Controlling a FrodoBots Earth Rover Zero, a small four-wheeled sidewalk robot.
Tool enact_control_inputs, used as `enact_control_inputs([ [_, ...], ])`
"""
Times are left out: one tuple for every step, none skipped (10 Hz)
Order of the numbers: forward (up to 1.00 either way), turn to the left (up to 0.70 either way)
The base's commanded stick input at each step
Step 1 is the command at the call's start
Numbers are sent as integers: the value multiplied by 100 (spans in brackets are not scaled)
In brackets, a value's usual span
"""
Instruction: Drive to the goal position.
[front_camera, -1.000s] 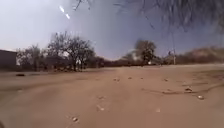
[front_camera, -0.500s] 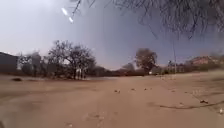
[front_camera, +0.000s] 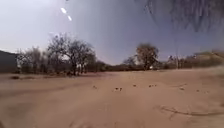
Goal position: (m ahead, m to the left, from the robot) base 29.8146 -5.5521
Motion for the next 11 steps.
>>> enact_control_inputs([
  [92, 0],
  [92, 0],
  [92, 0],
  [92, 0],
  [92, 0],
  [92, 0],
  [92, 0],
  [92, 0],
  [92, 0],
  [92, 0],
  [92, 0],
])
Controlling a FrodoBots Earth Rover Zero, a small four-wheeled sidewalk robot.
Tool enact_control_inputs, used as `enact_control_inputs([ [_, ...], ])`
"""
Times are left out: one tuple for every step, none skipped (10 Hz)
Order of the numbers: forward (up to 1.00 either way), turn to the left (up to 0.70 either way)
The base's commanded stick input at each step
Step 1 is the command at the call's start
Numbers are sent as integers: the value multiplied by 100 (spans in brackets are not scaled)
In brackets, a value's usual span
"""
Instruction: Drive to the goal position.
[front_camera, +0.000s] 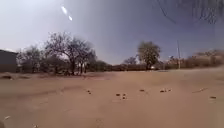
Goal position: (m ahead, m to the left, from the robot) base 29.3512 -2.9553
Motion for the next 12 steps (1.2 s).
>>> enact_control_inputs([
  [92, 0],
  [67, 0],
  [28, 0],
  [9, 0],
  [5, 0],
  [5, 0],
  [5, 0],
  [5, 0],
  [6, 0],
  [7, 0],
  [9, 0],
  [10, 0],
])
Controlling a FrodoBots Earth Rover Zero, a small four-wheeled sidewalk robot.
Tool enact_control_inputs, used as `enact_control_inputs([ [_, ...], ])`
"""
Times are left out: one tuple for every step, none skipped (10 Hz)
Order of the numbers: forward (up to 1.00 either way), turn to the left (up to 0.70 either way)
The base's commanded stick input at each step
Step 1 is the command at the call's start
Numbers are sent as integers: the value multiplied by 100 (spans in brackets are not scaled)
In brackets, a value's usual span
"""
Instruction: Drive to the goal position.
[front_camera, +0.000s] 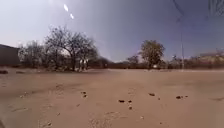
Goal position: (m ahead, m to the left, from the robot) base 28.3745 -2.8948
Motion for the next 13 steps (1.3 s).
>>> enact_control_inputs([
  [11, 0],
  [27, 4],
  [50, 9],
  [79, 17],
  [96, 27],
  [100, 32],
  [100, 32],
  [100, 33],
  [100, 33],
  [100, 35],
  [100, 37],
  [100, 38],
  [100, 39],
])
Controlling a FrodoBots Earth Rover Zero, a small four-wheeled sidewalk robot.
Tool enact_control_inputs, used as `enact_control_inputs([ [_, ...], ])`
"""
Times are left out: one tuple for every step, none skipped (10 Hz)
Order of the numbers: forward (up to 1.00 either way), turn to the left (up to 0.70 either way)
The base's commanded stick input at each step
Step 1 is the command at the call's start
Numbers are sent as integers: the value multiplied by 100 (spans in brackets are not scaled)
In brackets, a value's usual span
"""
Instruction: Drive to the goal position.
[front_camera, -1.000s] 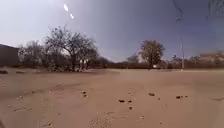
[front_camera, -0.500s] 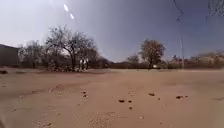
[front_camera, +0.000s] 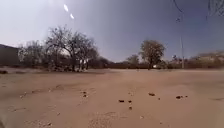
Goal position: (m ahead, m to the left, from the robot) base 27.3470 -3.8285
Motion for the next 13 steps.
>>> enact_control_inputs([
  [100, 40],
  [100, 40],
  [100, 40],
  [100, 40],
  [100, 40],
  [100, 40],
  [100, 40],
  [13, 12],
  [-75, 28],
  [-100, 32],
  [-99, 29],
  [-72, 21],
  [45, 9],
])
